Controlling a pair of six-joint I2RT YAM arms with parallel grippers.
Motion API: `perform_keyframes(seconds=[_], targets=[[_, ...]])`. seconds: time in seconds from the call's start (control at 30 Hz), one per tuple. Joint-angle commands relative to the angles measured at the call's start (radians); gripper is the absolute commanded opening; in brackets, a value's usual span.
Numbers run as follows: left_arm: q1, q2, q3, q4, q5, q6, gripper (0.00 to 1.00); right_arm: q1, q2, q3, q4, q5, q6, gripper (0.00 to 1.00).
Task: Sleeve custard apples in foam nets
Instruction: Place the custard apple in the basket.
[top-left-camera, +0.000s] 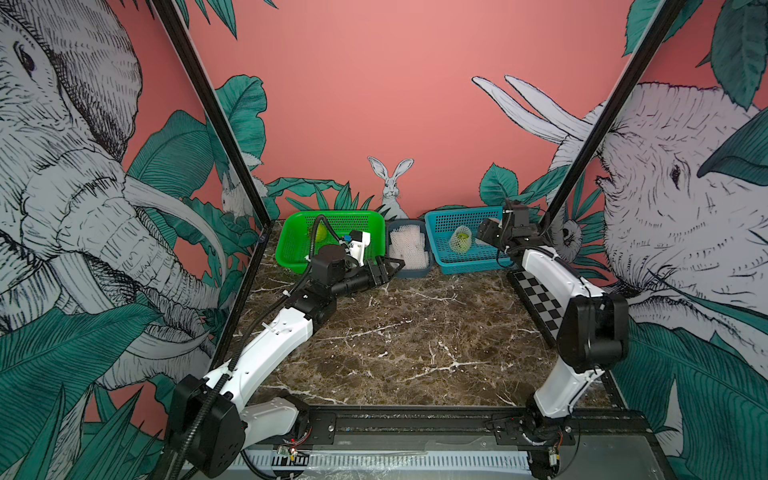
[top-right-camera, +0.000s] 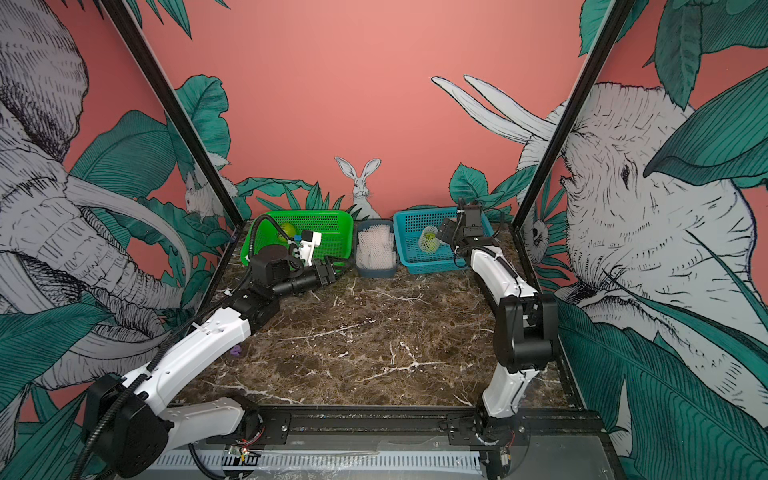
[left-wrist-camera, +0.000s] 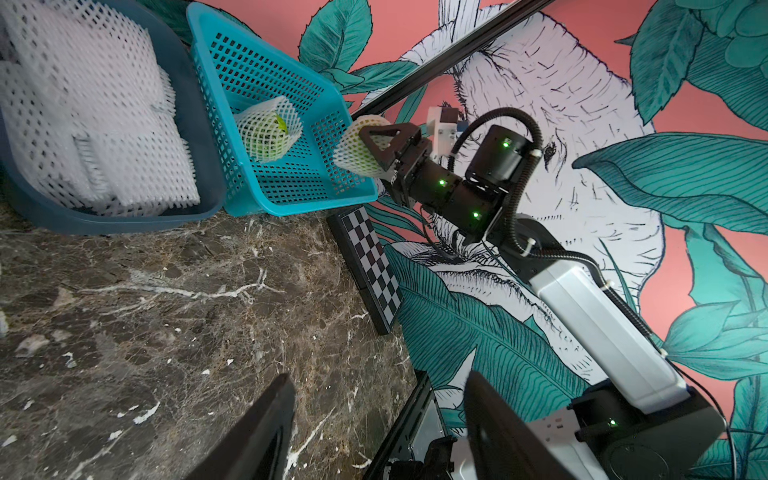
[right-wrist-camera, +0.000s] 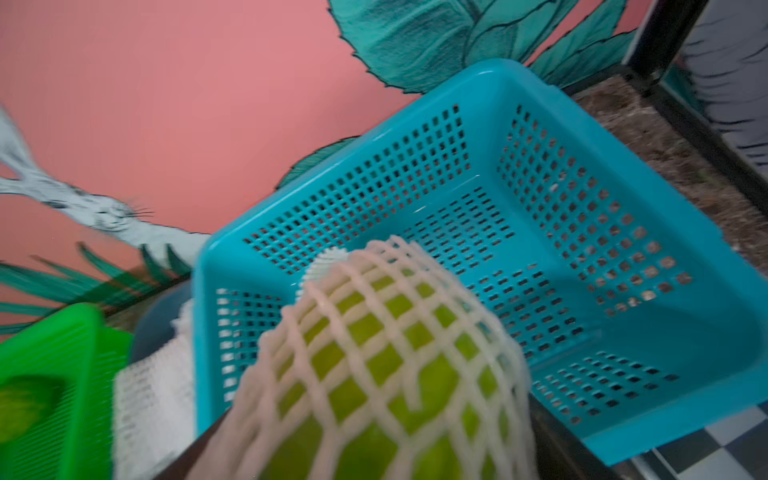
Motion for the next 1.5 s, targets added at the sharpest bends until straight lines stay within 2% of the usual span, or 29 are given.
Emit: perform_keyframes(seconds=[0.0,0.3,0.67,0.83,1.13,1.47], targets=[[0.0,0.003,-0.024,0.041,-0.016,-0.019,0.67,-0.02,0.064,0.093,-0.032,0.143,-0.079,0.84],[0.002,0.021,-0.044,0.043,-0.027,-0.033,0.66,-0.054,0.284,0.284,-0.13,0.187,-0.096,0.84],[0.001,0.04,-0.047,0.033,-0.033,-0.035,0.66,-0.064,0.465,0.45,-0.257,0.141,-0.105,0.84],[0.001,0.045,-0.053,0.034,-0.044,-0.039,0.66,-0.062,0.502,0.486,-0.288,0.14,-0.114,0.84],[0.001,0.038,-0.068,0.034,-0.062,-0.047,0.66,-0.062,0.606,0.655,-0.445,0.128,-0.143,0.86],[0.001,0.024,-0.076,0.025,-0.069,-0.047,0.66,-0.062,0.616,0.702,-0.507,0.129,-0.138,0.96]])
